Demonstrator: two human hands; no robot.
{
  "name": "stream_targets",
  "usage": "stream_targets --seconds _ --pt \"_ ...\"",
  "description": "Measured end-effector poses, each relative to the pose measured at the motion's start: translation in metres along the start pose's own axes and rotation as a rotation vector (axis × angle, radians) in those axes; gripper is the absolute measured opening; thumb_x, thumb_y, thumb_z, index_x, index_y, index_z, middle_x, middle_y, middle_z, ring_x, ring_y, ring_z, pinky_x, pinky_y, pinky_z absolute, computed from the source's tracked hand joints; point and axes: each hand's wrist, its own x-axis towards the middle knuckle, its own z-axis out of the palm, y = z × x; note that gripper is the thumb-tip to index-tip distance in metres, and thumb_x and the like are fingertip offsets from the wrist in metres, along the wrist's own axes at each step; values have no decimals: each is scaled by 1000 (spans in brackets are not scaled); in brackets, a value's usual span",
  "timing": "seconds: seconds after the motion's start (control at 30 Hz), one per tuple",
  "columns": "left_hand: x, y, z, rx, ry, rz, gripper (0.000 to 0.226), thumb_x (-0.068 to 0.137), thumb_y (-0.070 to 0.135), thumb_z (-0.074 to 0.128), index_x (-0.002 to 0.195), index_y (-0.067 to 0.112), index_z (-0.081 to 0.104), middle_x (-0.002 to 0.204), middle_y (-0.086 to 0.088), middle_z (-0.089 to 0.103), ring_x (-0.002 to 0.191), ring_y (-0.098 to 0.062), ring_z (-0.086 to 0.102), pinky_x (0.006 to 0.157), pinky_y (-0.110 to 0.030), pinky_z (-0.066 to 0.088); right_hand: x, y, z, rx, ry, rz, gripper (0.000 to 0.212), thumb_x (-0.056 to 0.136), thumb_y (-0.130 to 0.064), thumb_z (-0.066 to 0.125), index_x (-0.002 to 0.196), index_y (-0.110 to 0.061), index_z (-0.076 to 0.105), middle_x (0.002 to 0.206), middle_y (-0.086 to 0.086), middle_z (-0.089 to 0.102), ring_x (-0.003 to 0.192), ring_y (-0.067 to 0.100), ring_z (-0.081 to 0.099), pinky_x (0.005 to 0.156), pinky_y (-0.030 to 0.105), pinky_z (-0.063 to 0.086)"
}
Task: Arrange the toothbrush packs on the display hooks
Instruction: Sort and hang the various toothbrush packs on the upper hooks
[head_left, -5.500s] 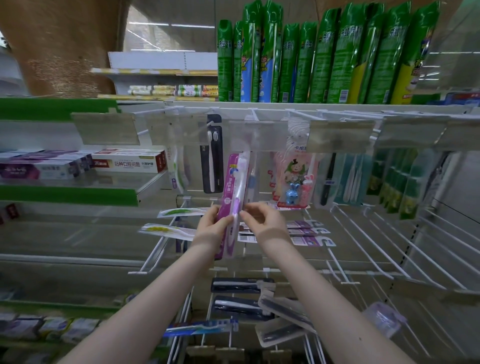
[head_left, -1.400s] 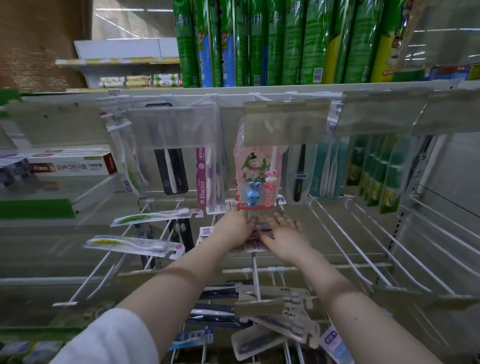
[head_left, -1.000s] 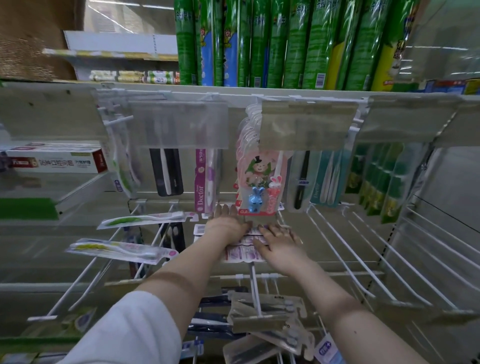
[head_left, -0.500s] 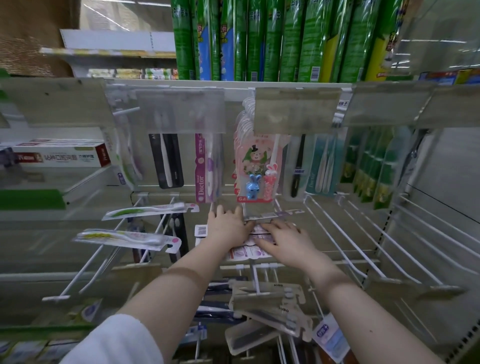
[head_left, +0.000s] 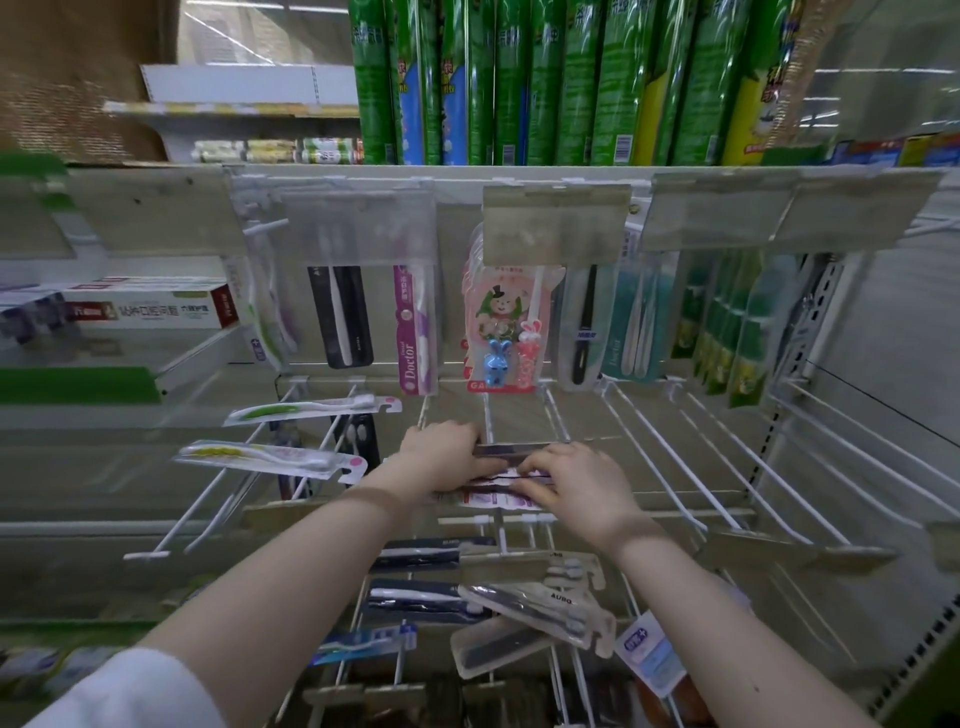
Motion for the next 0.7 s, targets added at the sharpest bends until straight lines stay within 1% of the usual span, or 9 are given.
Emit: stream_targets --seconds 0.1,0.17,0.27,0.33,0.5,0.6,0.7 --pt "-2 -5 -6 17 -26 44 53 85 66 46 108 19 54 108 -3 60 100 -25 56 78 -36 38 -5 -1 0 27 45 -7 30 89 -52 51 106 -30 64 111 -10 61 107 11 52 90 31 43" --pt "-2 -9 -7 -13 -55 64 53 83 66 50 107 19 54 106 -2 61 97 -24 57 78 -35 42 -7 -2 1 35 84 -10 29 89 -50 52 103 -28 64 107 -10 60 104 10 52 88 29 43" --pt "1 -10 -11 -58 -90 87 51 80 64 56 105 20 55 102 0 62 91 -22 58 80 -38 49 -8 -1 1 24 131 -10 31 88 -51 54 106 -28 63 107 -11 58 103 9 49 89 26 39" --pt "3 -10 -12 -48 -83 102 48 80 61 58 104 20 55 98 1 61 89 -21 58 77 -36 50 -7 -1 0 14 157 -3 32 88 -52 54 109 -30 61 107 -12 57 104 9 47 90 26 36" --pt "1 -6 -8 68 21 135 47 82 60 54 99 16 57 91 -1 62 83 -23 60 65 -31 44 -6 1 1 5 233 30 27 92 -48 47 109 -31 61 108 -12 57 106 9 47 92 27 32" --pt "-3 -3 -7 56 86 152 45 84 57 51 96 15 58 84 -1 60 76 -22 58 61 -30 41 -6 2 2 -13 283 40 26 94 -44 46 108 -29 62 108 -11 58 106 11 48 89 27 30" --pt "-7 -2 -8 49 156 175 39 87 54 49 94 15 57 81 0 57 72 -21 56 60 -29 39 -5 2 3 -30 368 44 20 94 -36 50 99 -25 65 100 -10 63 97 13 51 83 27 30"
